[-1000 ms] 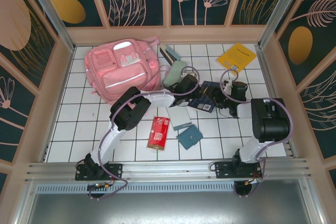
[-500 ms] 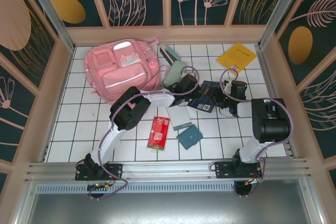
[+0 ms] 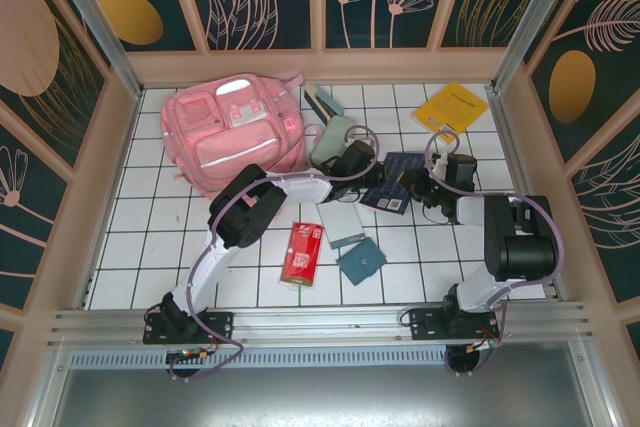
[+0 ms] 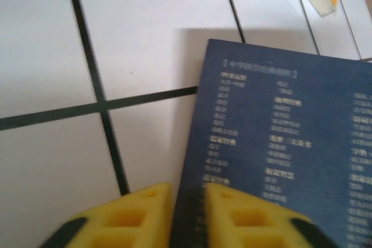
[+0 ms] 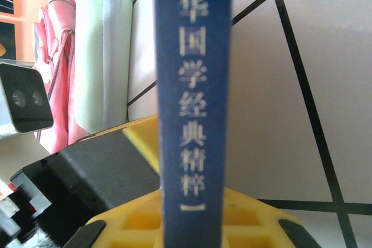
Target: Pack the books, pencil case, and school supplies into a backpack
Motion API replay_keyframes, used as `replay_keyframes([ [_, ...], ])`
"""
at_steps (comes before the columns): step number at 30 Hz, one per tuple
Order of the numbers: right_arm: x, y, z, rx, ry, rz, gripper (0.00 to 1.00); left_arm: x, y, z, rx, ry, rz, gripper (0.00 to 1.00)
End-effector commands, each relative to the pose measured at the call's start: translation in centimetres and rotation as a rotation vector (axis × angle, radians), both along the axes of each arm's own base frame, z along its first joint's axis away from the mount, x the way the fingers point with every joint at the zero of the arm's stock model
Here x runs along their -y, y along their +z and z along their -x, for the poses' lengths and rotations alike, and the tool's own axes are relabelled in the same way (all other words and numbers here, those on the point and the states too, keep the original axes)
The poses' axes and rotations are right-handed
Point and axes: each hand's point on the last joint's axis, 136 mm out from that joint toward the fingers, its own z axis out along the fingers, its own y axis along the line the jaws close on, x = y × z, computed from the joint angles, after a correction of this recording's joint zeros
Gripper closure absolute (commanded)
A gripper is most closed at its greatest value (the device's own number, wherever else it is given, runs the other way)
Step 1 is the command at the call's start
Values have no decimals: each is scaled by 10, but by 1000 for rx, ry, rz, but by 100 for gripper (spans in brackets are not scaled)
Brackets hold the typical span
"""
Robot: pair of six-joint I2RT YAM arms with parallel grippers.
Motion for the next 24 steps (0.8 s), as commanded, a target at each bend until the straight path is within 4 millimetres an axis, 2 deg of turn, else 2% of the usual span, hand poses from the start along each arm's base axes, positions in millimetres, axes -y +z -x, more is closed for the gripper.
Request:
replay_keyframes([
  [1, -6, 26, 1, 96, 35, -24, 100, -19, -26, 26, -78, -53, -142, 60],
  [4, -2, 46, 0, 159, 9, -7, 100, -19, 28, 14, 40, -65, -131, 49],
  [7, 2, 68, -1, 227, -15, 8, 100, -29, 79, 7, 136, -61, -141, 43],
  [9, 4, 81, 0, 267, -29, 12, 100, -40, 105, 5, 180, -52, -161, 38],
  [12, 1, 99, 3, 324, -26, 3, 100, -64, 128, 6, 229, -47, -243, 38],
  [14, -3, 111, 5, 362, -11, -3, 100, -87, 134, 8, 256, -33, -331, 37],
  [17, -12, 122, 9, 403, 12, -7, 100, -133, 135, 11, 296, 21, -514, 38],
  [21, -25, 133, 18, 442, 59, -13, 100, -190, 124, 23, 293, 45, -723, 43],
  [24, -31, 137, 22, 461, 73, -11, 100, -220, 110, 37, 250, 16, -835, 45],
])
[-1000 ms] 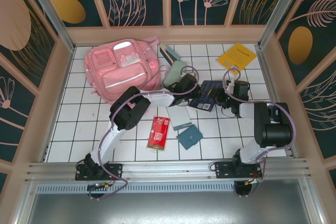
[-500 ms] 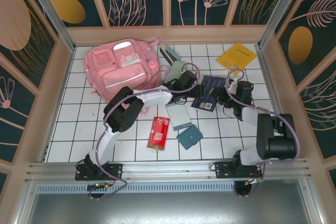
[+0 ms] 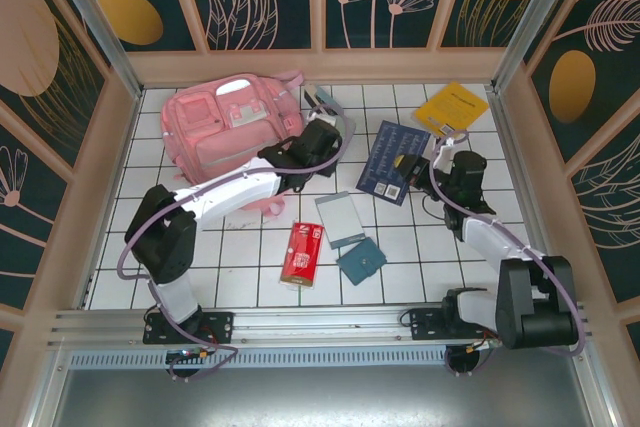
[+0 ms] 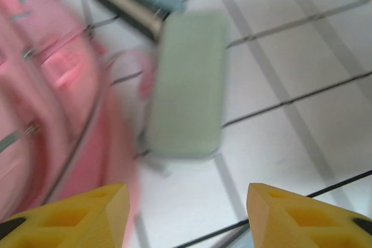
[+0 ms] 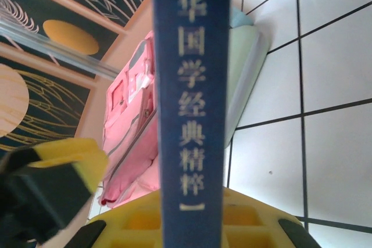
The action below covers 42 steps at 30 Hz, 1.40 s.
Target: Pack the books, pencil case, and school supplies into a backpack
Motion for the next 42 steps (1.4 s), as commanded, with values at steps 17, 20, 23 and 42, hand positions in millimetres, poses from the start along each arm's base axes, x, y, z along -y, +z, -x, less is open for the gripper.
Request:
replay_keyframes([
  [17, -27, 11, 12, 105, 75, -9, 100, -148, -43, 19, -174, 226, -310, 45],
  [20, -28, 10, 12, 101, 80, -11, 100, -153, -53, 18, -211, 226, -306, 46],
  [23, -28, 9, 11, 100, 77, -10, 100, -151, -60, 21, -252, 203, -276, 47],
  [42, -51, 23, 22, 144, 155, -54, 100, -144, -47, 14, -254, 190, -213, 100],
])
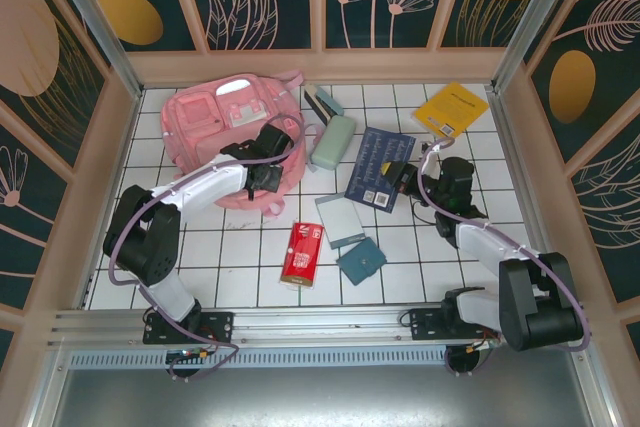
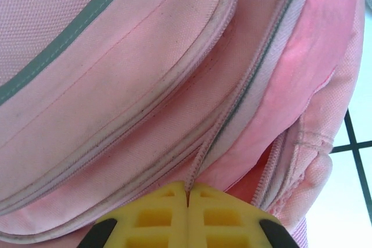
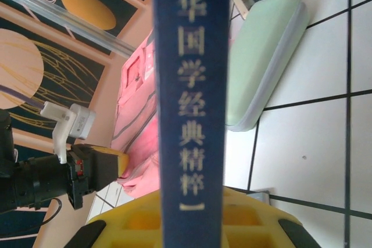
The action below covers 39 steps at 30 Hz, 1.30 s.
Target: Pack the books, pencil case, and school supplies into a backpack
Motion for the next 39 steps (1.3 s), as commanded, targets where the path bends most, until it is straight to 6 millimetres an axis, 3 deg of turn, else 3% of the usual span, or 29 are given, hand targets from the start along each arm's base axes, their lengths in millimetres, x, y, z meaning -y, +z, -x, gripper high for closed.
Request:
replay_keyframes([
  [1, -21, 29, 6, 112, 67, -44, 100, -4, 29, -11, 67, 35, 4, 100],
  [9, -52, 64, 3, 148, 66, -210, 100, 0, 118, -33, 268, 76, 89, 100],
  [12, -77, 76, -1, 152, 87, -261, 100, -2, 141, -40, 323, 85, 84, 100],
  [17, -125, 83, -13, 115, 63, -334, 100, -2, 163, -51, 382, 101, 78, 100],
  [21, -164, 72, -30, 26, 31, -380, 100, 0, 177, -60, 431, 112, 85, 100],
  [34, -245, 1, -105, -195, -140, -459, 100, 7, 204, -63, 505, 100, 176, 100],
  [39, -275, -16, -116, -238, -161, -484, 100, 5, 219, -58, 541, 106, 207, 100],
])
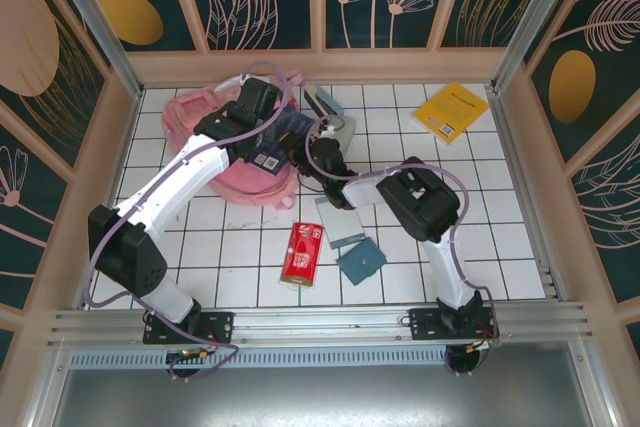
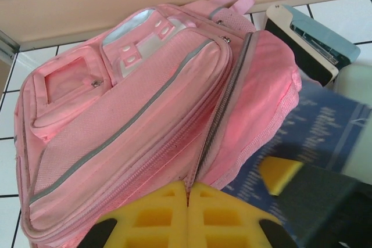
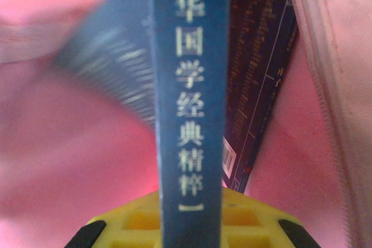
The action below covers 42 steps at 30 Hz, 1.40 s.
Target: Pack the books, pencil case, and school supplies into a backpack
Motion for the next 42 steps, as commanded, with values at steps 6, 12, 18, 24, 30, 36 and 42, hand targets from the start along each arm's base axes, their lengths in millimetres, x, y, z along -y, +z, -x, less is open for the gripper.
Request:
replay_keyframes([
  [6, -25, 1, -10, -33, -89, -37, 100, 3, 58, 1, 158, -9, 108, 100],
  [12, -27, -4, -32, -36, -168, -84, 100, 10, 55, 2, 147, -39, 140, 100],
  [18, -40, -6, -61, -41, -247, -115, 100, 12, 55, 4, 148, -49, 152, 100],
  [24, -60, -6, -80, -27, -248, -136, 88, 14, 51, 3, 138, -56, 152, 100],
  [30, -72, -6, -66, -42, -146, -51, 36, 12, 47, 3, 132, -51, 135, 100],
  [36, -60, 9, -43, -43, -81, 59, 23, 8, 45, 1, 129, -41, 135, 100],
  [42, -52, 24, -21, -47, -2, 157, 10, 4, 41, -1, 122, -31, 137, 100],
])
